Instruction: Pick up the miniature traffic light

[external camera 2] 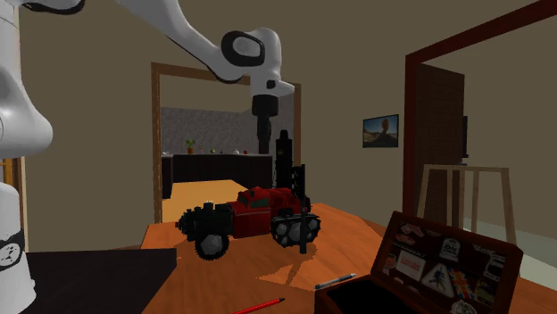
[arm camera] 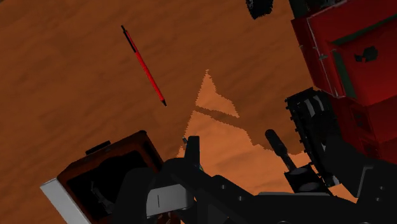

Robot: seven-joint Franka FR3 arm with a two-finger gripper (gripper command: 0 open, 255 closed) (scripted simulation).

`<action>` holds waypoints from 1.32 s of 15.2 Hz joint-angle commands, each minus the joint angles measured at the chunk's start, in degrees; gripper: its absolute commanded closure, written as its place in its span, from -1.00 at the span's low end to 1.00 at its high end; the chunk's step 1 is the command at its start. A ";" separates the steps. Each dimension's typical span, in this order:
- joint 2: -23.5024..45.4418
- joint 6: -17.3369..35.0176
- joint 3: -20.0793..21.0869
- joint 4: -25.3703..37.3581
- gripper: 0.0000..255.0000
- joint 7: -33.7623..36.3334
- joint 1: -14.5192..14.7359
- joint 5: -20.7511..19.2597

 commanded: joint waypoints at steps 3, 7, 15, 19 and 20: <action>8.63 0.73 0.52 8.17 -1.00 4.44 1.51 -2.76; 17.78 0.28 0.30 18.08 -1.00 8.50 4.06 -5.61; 23.84 2.79 -0.40 21.82 -1.00 10.51 5.74 -7.40; 24.56 4.43 -0.56 20.85 -1.00 10.68 5.80 -7.70; 24.59 4.40 -0.56 20.92 1.00 10.70 5.82 -7.71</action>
